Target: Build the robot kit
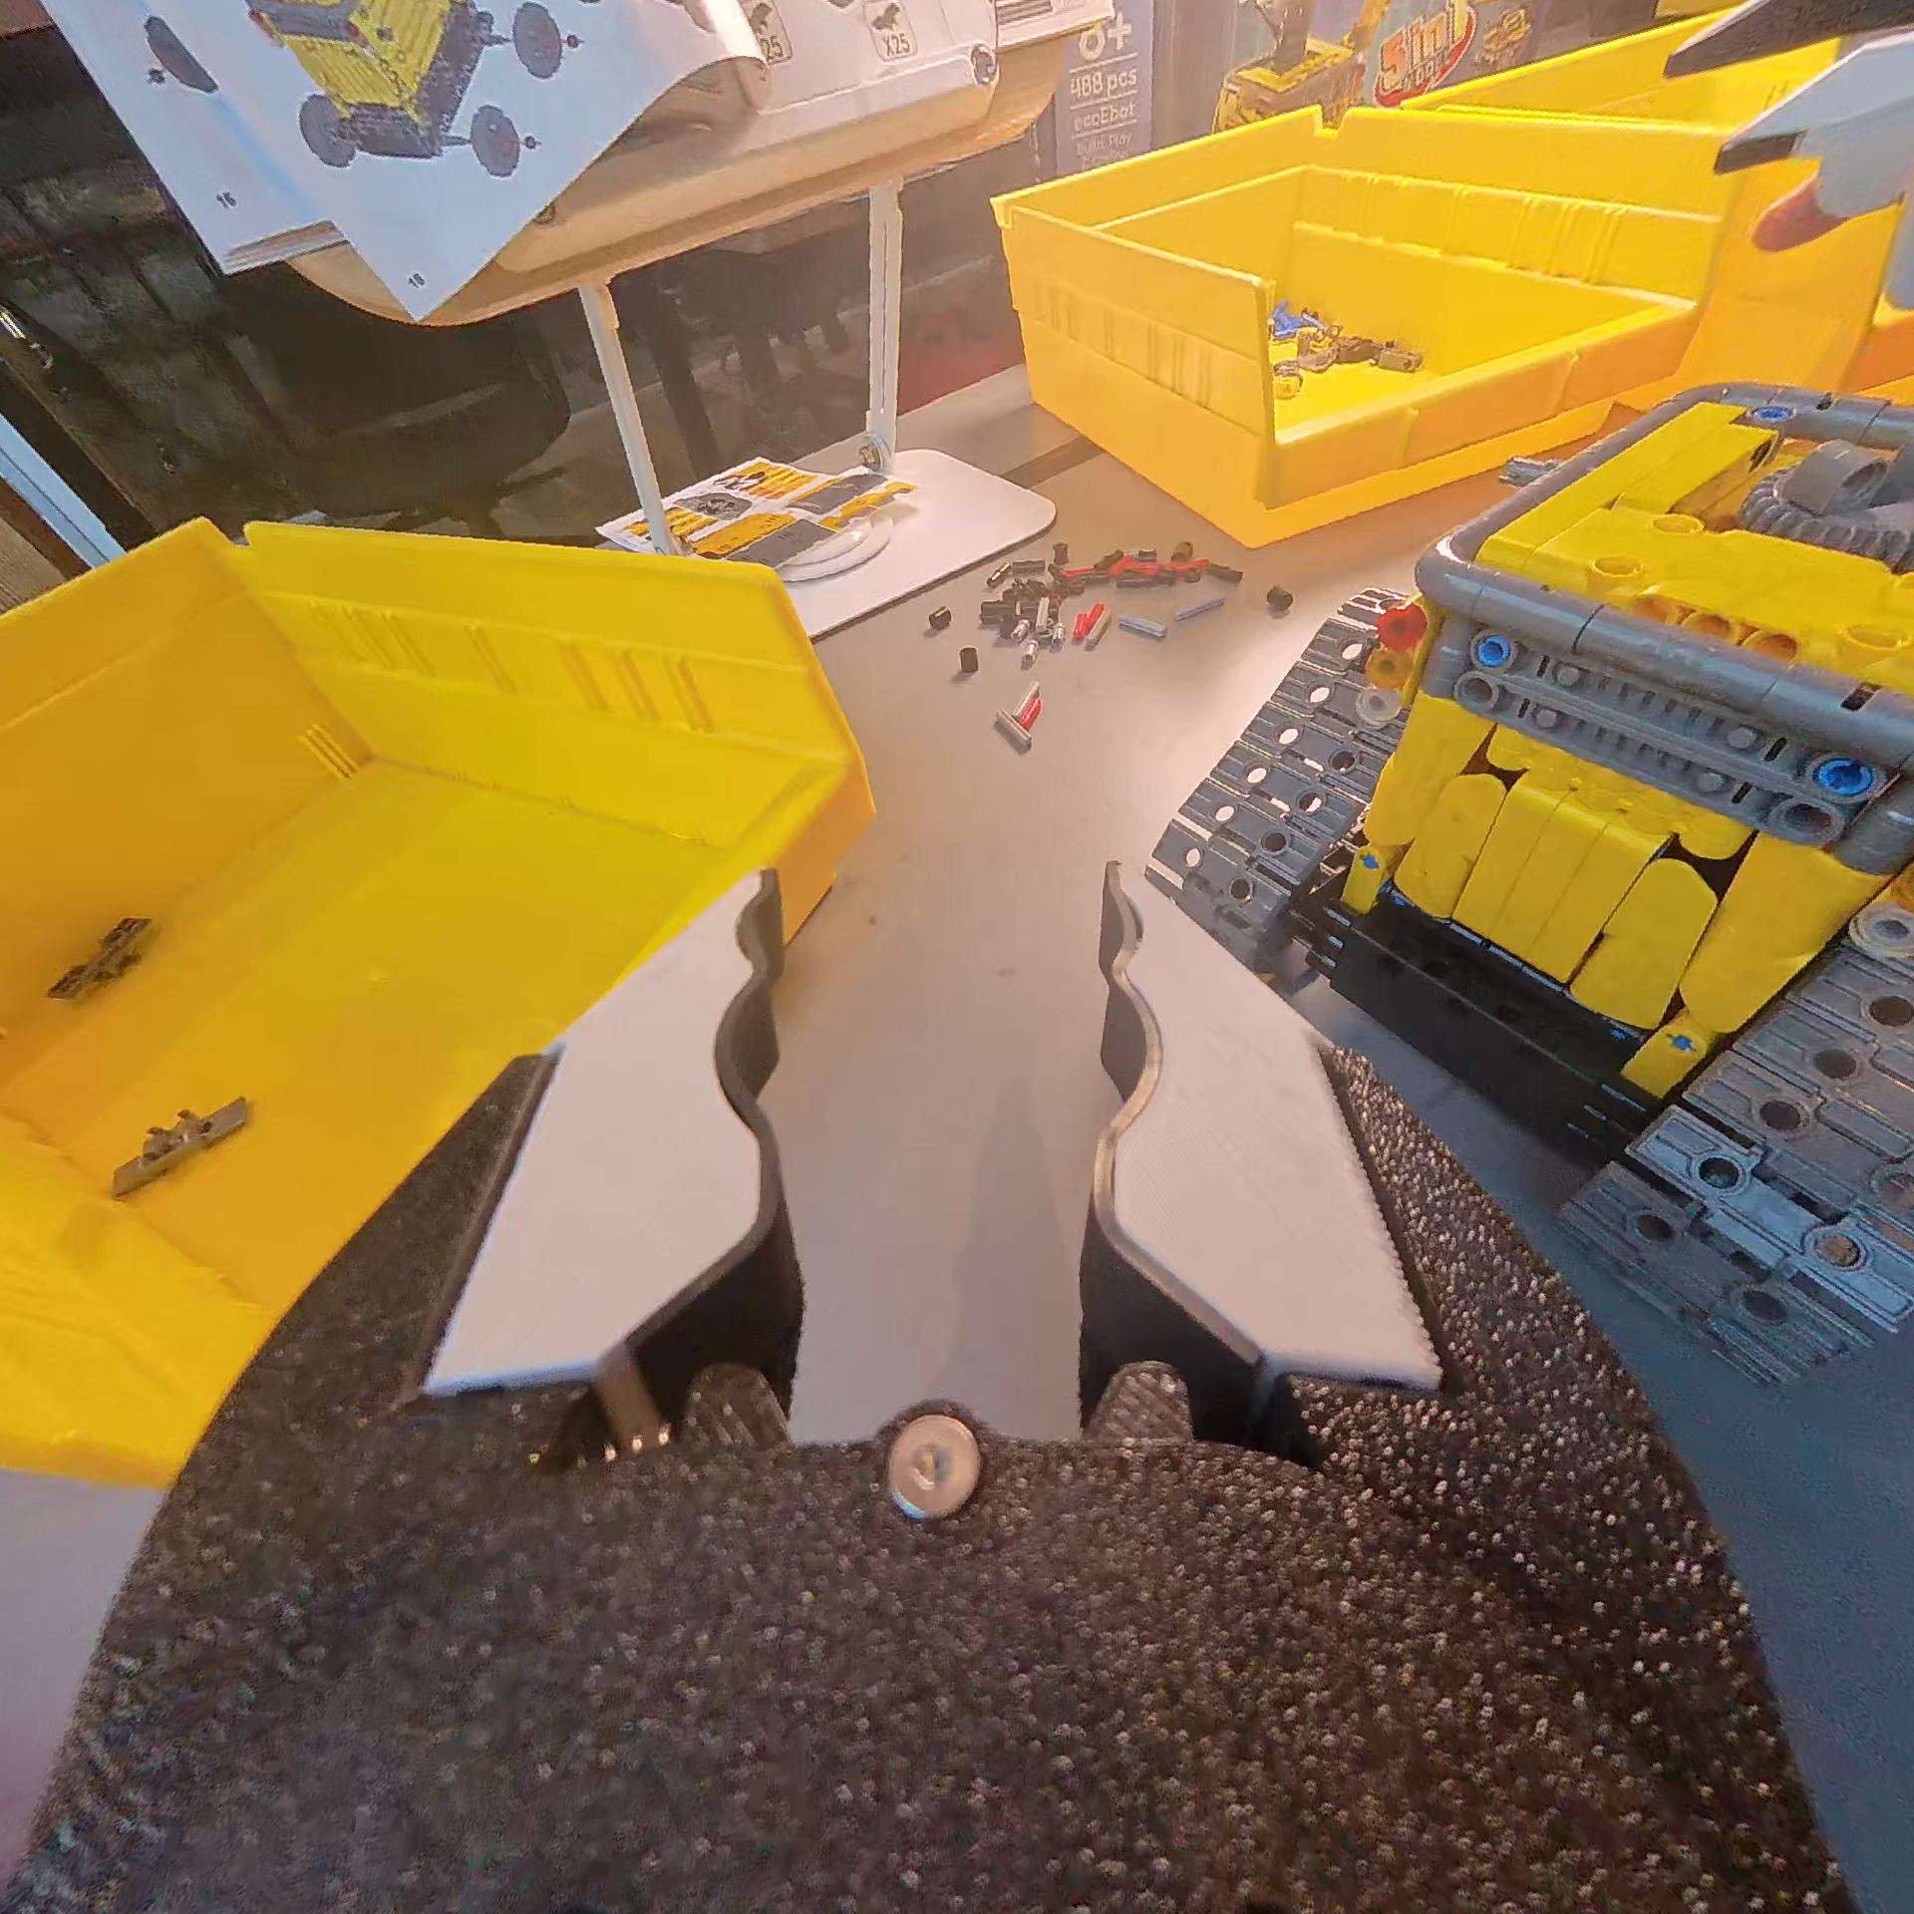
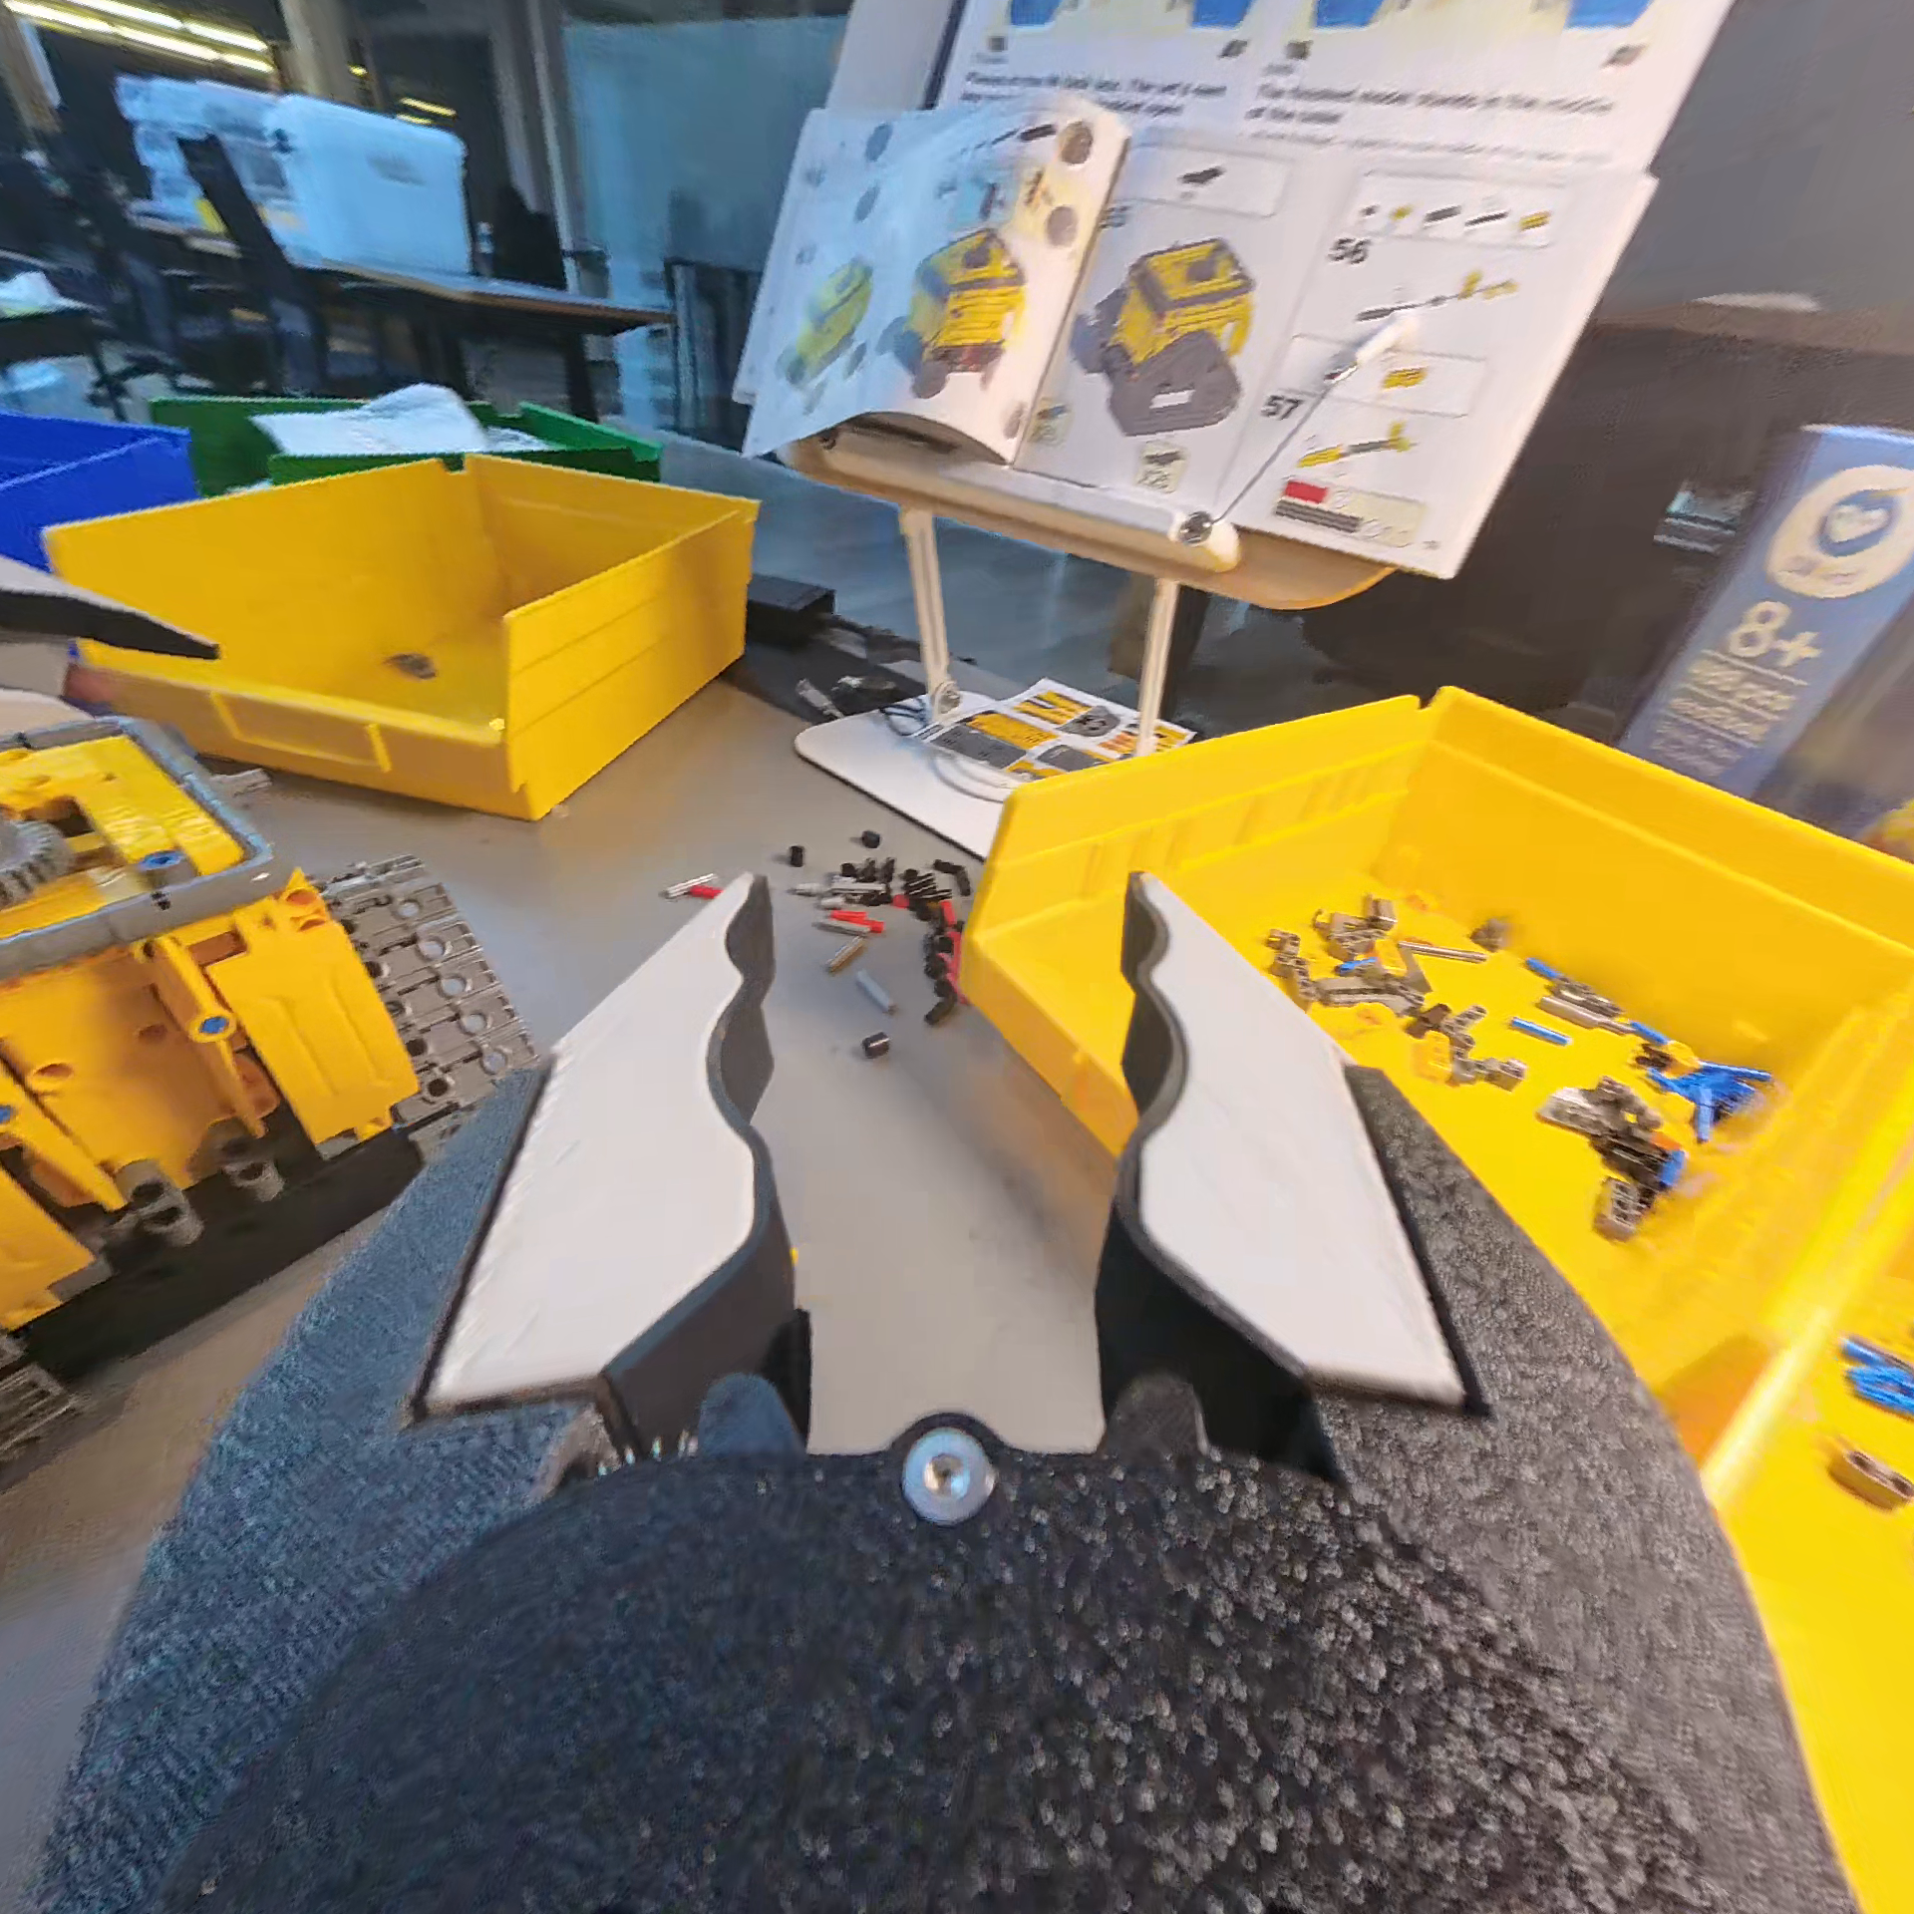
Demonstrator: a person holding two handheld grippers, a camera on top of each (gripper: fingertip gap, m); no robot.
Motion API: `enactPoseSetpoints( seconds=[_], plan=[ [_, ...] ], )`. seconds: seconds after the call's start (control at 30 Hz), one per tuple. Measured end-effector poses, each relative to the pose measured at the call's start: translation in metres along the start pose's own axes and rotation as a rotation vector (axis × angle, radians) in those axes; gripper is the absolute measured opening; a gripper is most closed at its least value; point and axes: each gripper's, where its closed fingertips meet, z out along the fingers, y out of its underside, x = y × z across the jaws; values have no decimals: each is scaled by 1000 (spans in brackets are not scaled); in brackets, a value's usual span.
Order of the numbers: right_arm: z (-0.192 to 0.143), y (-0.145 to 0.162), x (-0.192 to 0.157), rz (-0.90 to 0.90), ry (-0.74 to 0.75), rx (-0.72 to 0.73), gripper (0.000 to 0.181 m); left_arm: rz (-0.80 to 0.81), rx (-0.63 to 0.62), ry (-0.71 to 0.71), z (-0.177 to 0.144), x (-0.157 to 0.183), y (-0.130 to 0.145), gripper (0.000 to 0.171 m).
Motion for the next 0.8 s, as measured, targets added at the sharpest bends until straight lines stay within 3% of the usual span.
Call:
enactPoseSetpoints(
  seconds=[0.23, 0.6, 0.8],
  plan=[
    [-30, -29, 40, 29, 145, 122, 68, -31, -3, -8, 1, -4, 1, 60],
    [-61, -23, 86, 73, 275, 131, 64, -36, -36, -19, 5, -7, 6, 61],
    [-109, -20, 159, 23, 535, 31, 49, -40, -32, -16, 4, -7, 5, 60]
  ],
)
